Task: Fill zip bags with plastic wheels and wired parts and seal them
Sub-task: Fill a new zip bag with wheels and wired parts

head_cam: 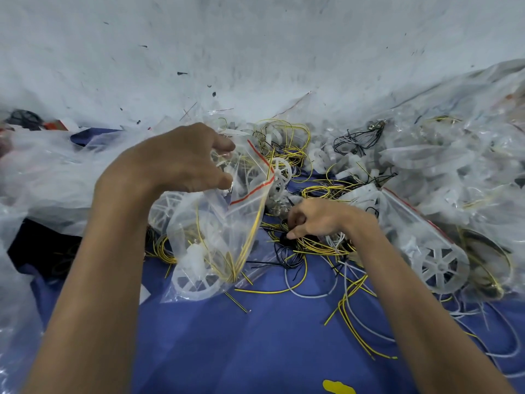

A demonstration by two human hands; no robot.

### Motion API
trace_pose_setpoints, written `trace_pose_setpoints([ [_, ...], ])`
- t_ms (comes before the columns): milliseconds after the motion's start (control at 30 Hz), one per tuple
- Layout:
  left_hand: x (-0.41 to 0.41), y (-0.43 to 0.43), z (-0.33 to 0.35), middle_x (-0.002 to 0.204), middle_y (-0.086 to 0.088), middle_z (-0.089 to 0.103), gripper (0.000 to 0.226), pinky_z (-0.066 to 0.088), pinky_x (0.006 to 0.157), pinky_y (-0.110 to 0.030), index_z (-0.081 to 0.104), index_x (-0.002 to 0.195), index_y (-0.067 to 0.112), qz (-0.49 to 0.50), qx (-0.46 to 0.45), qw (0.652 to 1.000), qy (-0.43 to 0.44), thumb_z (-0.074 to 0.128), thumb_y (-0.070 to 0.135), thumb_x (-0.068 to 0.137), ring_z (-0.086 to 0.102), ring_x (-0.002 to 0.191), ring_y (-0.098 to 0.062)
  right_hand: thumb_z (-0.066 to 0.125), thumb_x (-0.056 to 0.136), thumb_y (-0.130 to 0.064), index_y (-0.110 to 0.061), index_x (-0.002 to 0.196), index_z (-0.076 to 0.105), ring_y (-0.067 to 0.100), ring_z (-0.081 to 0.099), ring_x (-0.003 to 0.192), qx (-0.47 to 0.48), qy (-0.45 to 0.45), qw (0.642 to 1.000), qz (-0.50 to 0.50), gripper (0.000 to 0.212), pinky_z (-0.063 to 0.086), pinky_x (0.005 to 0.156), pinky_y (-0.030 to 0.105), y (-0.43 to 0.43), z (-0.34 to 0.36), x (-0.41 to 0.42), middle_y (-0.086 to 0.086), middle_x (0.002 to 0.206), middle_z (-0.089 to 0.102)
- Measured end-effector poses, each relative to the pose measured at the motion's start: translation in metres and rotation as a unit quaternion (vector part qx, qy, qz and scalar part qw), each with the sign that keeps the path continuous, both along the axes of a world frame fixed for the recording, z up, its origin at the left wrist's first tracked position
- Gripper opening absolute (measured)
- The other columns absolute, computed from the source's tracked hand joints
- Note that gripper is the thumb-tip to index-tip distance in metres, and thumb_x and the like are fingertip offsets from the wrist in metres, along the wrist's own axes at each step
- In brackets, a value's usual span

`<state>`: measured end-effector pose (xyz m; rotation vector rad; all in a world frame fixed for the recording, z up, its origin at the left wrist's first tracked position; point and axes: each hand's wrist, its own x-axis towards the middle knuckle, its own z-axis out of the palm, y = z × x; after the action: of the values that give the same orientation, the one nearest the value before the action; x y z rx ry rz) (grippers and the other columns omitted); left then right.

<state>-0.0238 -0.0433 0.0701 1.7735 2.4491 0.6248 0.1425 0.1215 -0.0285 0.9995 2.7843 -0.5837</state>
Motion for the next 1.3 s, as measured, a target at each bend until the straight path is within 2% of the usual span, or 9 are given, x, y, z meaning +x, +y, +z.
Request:
trace_pose_setpoints([
  [133,0.002,0.001,0.001,0.142,0.009,0.046,0.063,0.031,0.089,-0.026,0.049,0.134,0.033,-0.013,-0.005,1.0,0.001,0.073,0.027,0.076,0.047,0.12,-0.014,0.066,0.085,-0.026,-0.015,0.101,0.062,0.016,0.056,0.084,0.003,0.066,0.998,-0.022,0.02,0.043,0.068,0.023,0.002,0.005,0.0,0.008,0.101,0.066],
  [233,0.003,0.001,0.001,0.143,0.009,0.044,0.063,0.03,0.088,-0.024,0.049,0.135,0.03,-0.026,0.007,1.0,-0.006,0.072,0.026,0.076,0.045,0.121,-0.012,0.061,0.087,-0.024,-0.015,0.111,0.05,0.016,0.055,0.069,-0.006,0.178,0.982,-0.058,0.028,0.043,0.065,0.031,-0.002,0.02,0.002,0.006,0.083,0.064],
  [400,0.012,0.006,0.0,0.138,0.01,0.048,0.063,0.03,0.088,-0.022,0.048,0.136,0.024,-0.022,0.037,0.999,-0.011,0.067,0.028,0.077,0.045,0.115,-0.009,0.045,0.094,-0.013,-0.033,0.093,0.065,0.016,0.053,0.065,-0.144,0.348,0.923,-0.077,0.028,0.041,0.05,0.014,-0.015,0.042,0.004,-0.004,0.08,0.06],
  [533,0.019,0.01,0.0,0.133,0.004,0.052,0.051,0.028,0.078,-0.019,0.057,0.125,0.013,-0.002,0.083,0.997,-0.003,0.068,0.028,0.078,0.046,0.101,-0.013,0.044,0.096,-0.012,-0.024,0.078,0.066,0.011,0.043,0.056,-0.268,0.376,0.886,-0.026,0.03,0.034,0.044,0.013,-0.024,0.049,0.005,-0.009,0.06,0.055],
  [667,0.03,0.015,-0.002,0.136,0.001,0.049,0.048,0.025,0.073,-0.016,0.055,0.126,0.014,0.026,0.111,0.993,0.014,0.064,0.026,0.08,0.047,0.116,-0.017,0.044,0.096,-0.032,-0.02,0.086,0.068,0.007,0.06,0.058,-0.36,0.396,0.845,0.013,0.029,0.047,0.053,0.019,-0.031,0.052,0.002,-0.007,0.071,0.067],
  [800,0.036,0.02,-0.003,0.134,-0.001,0.048,0.05,0.024,0.072,-0.017,0.055,0.124,0.014,0.025,0.107,0.994,0.016,0.066,0.035,0.08,0.045,0.12,-0.019,0.052,0.091,-0.028,-0.014,0.098,0.064,0.013,0.067,0.065,-0.416,0.385,0.824,0.022,0.019,0.054,0.058,0.022,-0.037,0.053,-0.003,0.001,0.081,0.072],
  [967,0.041,0.02,-0.001,0.135,0.001,0.049,0.046,0.024,0.072,-0.014,0.056,0.124,0.018,0.012,0.101,0.995,0.013,0.066,0.032,0.082,0.044,0.122,-0.017,0.057,0.089,-0.01,-0.018,0.084,0.058,0.005,0.055,0.052,-0.387,0.376,0.842,-0.019,0.009,0.044,0.047,0.018,-0.046,0.048,-0.015,-0.007,0.061,0.063],
  [1067,0.044,0.019,-0.001,0.135,0.005,0.051,0.042,0.023,0.066,-0.01,0.058,0.122,0.019,-0.008,0.099,0.995,-0.012,0.064,0.031,0.082,0.046,0.121,-0.014,0.058,0.08,-0.011,-0.019,0.068,0.056,0.006,0.045,0.048,-0.25,0.374,0.892,-0.038,0.014,0.03,0.051,0.024,-0.053,0.046,-0.023,-0.006,0.055,0.054],
  [1300,0.037,0.013,0.002,0.127,0.004,0.057,0.047,0.037,0.085,-0.024,0.058,0.123,0.01,-0.06,0.087,0.988,-0.11,0.058,0.042,0.089,0.054,0.102,-0.012,0.064,0.081,-0.025,-0.016,0.067,0.06,0.009,0.055,0.059,-0.023,0.346,0.934,-0.081,0.017,0.041,0.054,0.021,-0.059,0.065,-0.019,-0.006,0.061,0.057],
])
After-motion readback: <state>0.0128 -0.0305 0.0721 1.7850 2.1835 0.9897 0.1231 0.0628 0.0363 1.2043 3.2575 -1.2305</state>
